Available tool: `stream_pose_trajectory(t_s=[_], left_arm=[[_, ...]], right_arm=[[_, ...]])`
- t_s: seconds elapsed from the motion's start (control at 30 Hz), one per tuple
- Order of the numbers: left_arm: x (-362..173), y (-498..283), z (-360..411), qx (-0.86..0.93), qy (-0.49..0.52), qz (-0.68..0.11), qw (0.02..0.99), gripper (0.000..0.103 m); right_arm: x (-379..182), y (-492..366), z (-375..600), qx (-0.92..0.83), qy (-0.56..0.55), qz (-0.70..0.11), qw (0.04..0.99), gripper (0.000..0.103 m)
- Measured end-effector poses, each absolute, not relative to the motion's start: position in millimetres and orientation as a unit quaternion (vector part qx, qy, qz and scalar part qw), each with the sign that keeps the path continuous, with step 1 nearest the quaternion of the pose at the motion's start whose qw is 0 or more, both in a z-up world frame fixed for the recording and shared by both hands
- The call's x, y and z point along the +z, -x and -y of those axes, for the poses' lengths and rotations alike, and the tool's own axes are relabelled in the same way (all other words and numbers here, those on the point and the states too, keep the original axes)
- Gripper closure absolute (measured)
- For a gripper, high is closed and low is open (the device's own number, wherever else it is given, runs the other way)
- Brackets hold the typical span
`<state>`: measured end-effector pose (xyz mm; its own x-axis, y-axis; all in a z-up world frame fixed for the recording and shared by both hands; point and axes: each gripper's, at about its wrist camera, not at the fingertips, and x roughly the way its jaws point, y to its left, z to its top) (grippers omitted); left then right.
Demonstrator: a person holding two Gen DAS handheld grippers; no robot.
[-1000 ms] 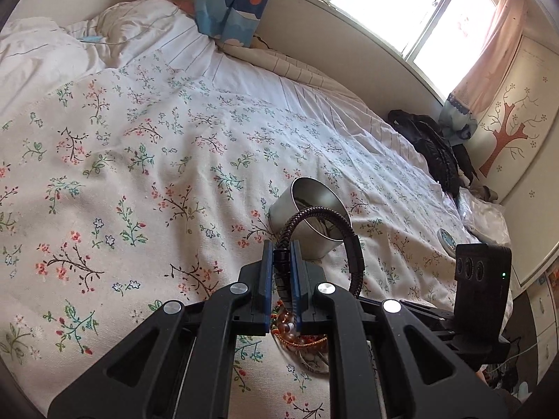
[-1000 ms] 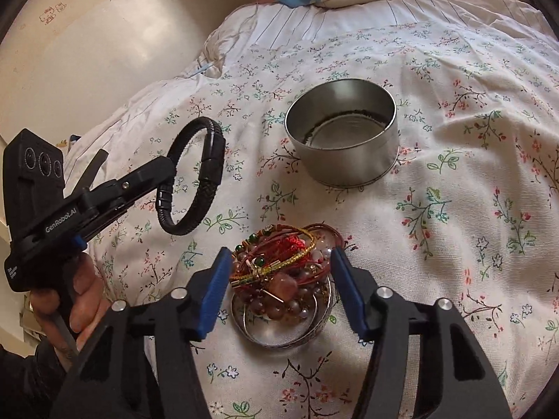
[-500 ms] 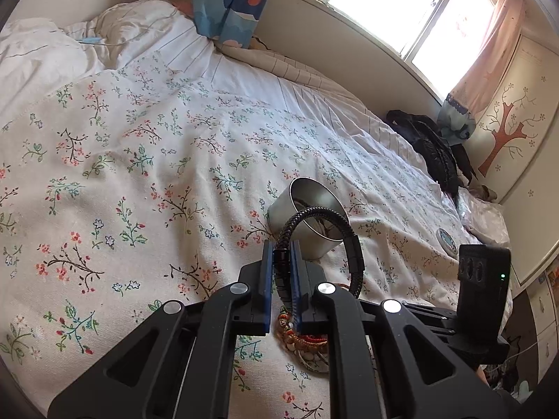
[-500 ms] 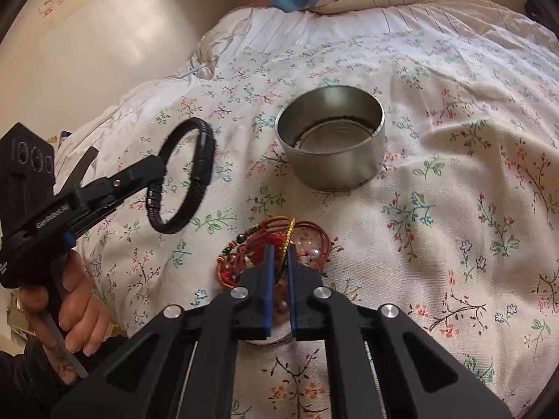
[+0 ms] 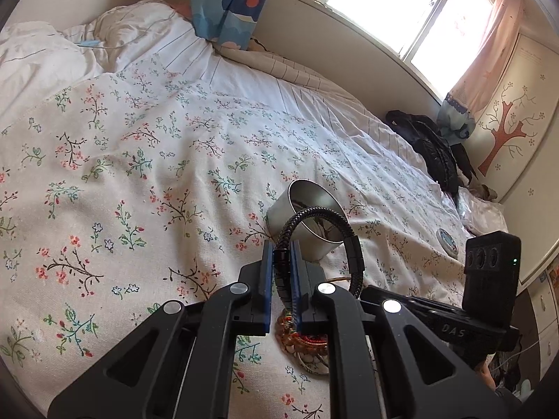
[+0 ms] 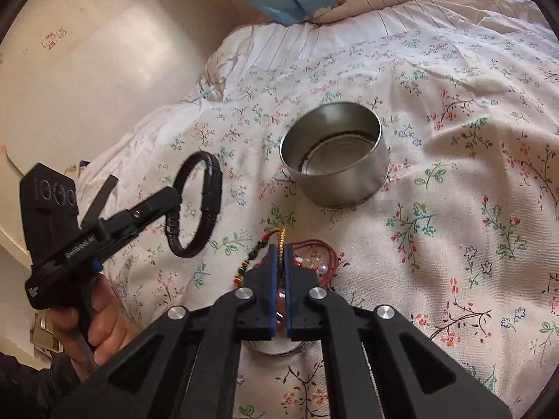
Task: Organize jewelry
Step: 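Carry the black bracelet into the tin with the left gripper while the right drops its bracelet in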
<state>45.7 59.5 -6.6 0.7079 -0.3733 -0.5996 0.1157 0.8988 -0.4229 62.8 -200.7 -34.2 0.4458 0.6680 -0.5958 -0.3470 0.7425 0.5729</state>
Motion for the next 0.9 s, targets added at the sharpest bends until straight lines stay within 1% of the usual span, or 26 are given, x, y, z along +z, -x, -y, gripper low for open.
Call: stream_pose_trajectory(t_s=[0.2,0.5,0.7,0.9], left_arm=[[-6.0,-54.0,-49.8,-0.136,0.166,-0.36,0.908,0.095],[2.1,-88.9,-23.4,-0.141,0.139,-0.357,0.913,0.095],[0.3,-121.9,-0.5,-0.148,0.116,-0.365,0.912,0.095],[-15.6,-150.7,16.1,-0.146,0.105,-0.394,0.901,0.094]], right_arm=[[-13.3,-65.5,229.4,0.288,-0.236,-0.374,0.85,0.099],[15.1,-87.7,245.0,0.271,-0.256,-0.319,0.871,0.099],[24.9,-107.2,243.1,0.276,-0.261,-0.301,0.874,0.099],[21.3,-127.2,231.5,0.282,-0.258,-0.307,0.871,0.099]])
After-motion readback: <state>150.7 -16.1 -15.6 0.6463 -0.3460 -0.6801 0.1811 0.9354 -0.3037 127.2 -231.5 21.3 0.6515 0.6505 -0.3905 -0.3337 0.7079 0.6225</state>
